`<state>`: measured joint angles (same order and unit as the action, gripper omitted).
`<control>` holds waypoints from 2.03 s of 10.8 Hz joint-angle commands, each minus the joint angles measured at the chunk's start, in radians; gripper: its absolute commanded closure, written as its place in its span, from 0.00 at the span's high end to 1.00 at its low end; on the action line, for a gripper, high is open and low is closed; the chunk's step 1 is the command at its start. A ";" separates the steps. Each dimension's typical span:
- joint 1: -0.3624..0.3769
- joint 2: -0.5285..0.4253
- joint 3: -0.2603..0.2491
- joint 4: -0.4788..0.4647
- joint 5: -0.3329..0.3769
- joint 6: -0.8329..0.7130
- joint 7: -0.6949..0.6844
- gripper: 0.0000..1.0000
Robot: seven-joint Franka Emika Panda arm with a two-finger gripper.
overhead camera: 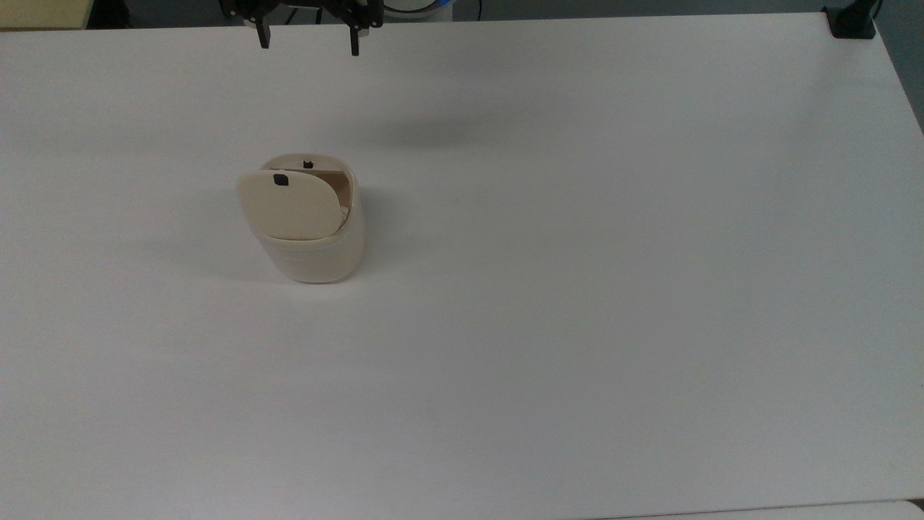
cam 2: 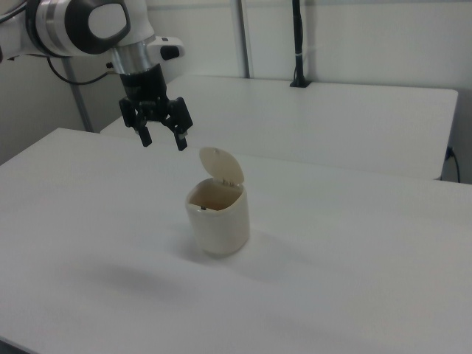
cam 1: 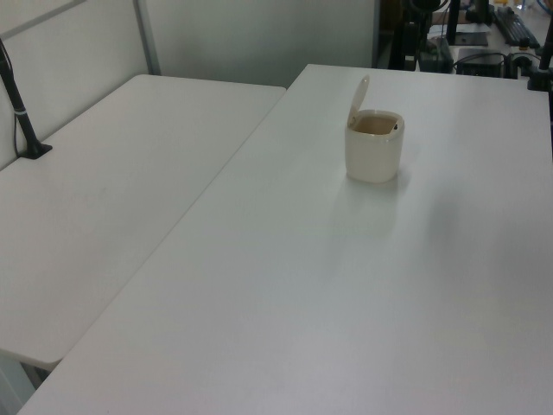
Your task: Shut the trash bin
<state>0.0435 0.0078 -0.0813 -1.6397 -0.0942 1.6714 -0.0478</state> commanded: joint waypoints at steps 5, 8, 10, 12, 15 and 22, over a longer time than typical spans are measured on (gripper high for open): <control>0.006 -0.012 -0.005 -0.012 0.001 -0.015 0.006 1.00; 0.007 -0.011 -0.005 -0.012 -0.001 -0.013 0.008 1.00; 0.007 -0.009 -0.003 -0.012 -0.001 -0.012 0.008 1.00; 0.007 -0.009 -0.003 -0.012 -0.001 -0.012 0.006 1.00; 0.006 -0.008 -0.005 -0.011 -0.006 -0.010 0.006 1.00; 0.007 0.001 -0.003 -0.011 -0.007 0.022 0.006 1.00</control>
<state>0.0436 0.0114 -0.0813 -1.6400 -0.0946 1.6726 -0.0478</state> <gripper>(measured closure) 0.000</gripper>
